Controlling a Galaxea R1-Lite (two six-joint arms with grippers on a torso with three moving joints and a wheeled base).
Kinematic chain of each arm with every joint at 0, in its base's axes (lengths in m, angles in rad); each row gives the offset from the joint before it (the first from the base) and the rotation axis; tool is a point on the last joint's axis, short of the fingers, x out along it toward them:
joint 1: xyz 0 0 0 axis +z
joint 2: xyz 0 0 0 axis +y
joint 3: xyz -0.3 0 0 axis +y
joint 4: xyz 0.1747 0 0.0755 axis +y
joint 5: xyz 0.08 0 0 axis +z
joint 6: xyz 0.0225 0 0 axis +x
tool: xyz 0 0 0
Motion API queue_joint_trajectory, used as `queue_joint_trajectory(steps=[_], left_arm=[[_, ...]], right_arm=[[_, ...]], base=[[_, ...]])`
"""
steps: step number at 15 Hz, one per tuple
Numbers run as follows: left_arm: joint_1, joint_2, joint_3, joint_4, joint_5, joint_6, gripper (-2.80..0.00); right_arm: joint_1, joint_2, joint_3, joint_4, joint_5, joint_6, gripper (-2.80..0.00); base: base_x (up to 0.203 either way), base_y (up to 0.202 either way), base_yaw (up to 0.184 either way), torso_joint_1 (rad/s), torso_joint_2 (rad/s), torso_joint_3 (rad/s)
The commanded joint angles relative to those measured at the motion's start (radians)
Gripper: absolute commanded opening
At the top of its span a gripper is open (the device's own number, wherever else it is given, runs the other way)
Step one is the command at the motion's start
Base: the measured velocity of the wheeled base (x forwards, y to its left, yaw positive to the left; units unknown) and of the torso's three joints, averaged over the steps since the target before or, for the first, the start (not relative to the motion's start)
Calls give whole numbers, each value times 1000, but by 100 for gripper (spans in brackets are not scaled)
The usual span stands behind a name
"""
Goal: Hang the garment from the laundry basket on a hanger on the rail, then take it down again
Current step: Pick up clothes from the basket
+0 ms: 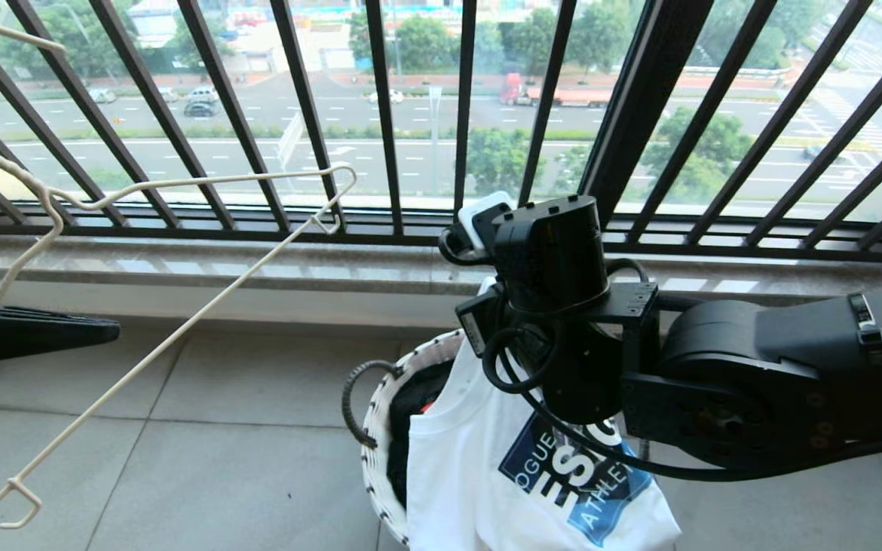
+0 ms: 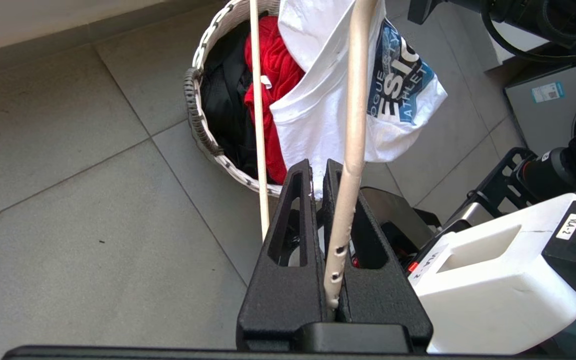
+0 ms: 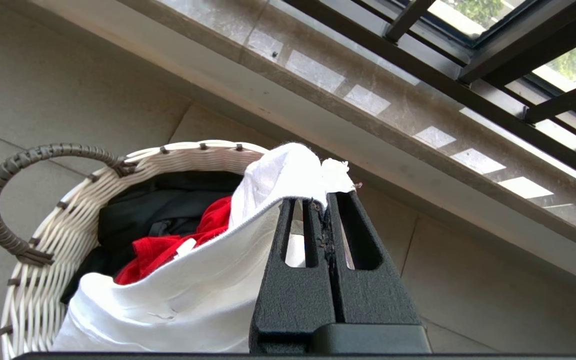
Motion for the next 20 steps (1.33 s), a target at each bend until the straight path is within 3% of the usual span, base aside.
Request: queue_joint_trajectory(steps=[1,20], left_arm=[[0,-11,15,4,-5,23,-280],[-10,-11,44,4,-7,71,-280]], right_arm=[[0,14,-1,-23,-4,-2,-280],[-24,33,-4,-53,-2,-21,-280]], base=[[0,0,0,-2,0,193],[0,0,0,1,2,201]])
